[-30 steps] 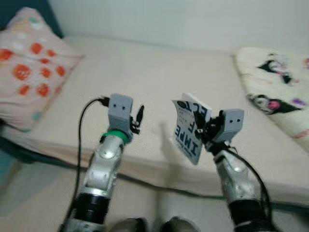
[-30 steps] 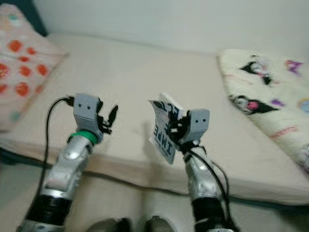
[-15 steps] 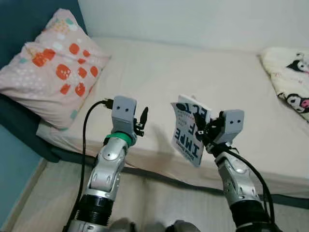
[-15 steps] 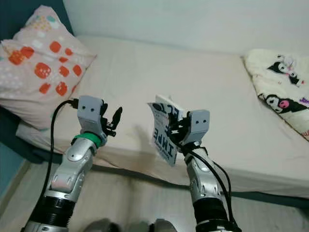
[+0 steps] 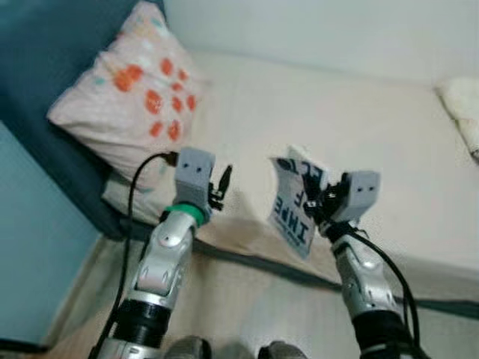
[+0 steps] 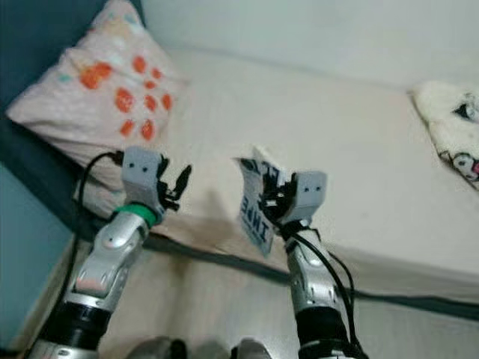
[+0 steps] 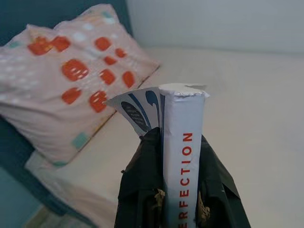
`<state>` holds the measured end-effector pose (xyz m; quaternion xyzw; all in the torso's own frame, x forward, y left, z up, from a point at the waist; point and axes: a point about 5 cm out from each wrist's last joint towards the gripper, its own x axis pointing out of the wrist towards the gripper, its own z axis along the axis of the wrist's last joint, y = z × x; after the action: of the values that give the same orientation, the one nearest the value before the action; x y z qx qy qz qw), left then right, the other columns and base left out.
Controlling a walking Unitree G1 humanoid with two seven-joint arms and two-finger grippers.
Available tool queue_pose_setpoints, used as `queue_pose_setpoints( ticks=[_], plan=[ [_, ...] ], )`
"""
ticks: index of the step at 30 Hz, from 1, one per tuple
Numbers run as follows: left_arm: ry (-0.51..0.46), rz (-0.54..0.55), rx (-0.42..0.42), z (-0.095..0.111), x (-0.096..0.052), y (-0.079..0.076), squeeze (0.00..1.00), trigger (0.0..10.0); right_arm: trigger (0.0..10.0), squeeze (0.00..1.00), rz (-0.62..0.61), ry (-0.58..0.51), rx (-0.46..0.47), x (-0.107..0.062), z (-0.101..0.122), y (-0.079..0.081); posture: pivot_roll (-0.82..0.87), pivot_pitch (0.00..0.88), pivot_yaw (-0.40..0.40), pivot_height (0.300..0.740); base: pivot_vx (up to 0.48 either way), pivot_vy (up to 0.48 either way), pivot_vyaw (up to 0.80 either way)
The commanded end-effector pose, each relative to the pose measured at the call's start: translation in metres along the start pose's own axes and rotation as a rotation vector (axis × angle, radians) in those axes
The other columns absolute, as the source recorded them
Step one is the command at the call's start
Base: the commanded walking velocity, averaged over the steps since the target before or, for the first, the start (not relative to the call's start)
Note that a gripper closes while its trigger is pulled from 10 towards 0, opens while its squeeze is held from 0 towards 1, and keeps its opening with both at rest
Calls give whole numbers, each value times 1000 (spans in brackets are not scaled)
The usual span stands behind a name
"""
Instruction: Clean up the room
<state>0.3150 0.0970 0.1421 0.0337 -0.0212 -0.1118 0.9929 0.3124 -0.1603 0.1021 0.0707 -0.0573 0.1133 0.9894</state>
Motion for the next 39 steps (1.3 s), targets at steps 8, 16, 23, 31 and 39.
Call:
queue_pose_setpoints(
  ticks=[8, 16, 23, 31, 39],
  plan=[
    [7, -18, 5, -4, -2, -7, 0, 10000, 10000, 0, -4, -21, -1, 0, 3, -2, 1, 0, 22, 740, 0, -462, 0],
    [10, -19, 6, -5, -2, -7, 0, 10000, 10000, 0, -4, -22, -3, 0, 3, -2, 1, 1, 23, 740, 0, -239, 0],
    [22, -15, 5, -6, -1, -7, 0, 10000, 10000, 0, -3, -22, -1, 0, 3, -2, 1, 2, 23, 740, 0, 0, 0],
    [11, 7, 14, -6, -1, -4, 0, 10000, 10000, 0, 23, -14, -22, 1, 3, 3, -1, 5, 26, 740, 169, 0, 0],
    [13, 21, 13, -6, 0, -2, 0, 10000, 10000, 0, 6, -12, -11, 2, 3, 1, 0, 6, 25, 740, 480, 0, 586]
  ],
)
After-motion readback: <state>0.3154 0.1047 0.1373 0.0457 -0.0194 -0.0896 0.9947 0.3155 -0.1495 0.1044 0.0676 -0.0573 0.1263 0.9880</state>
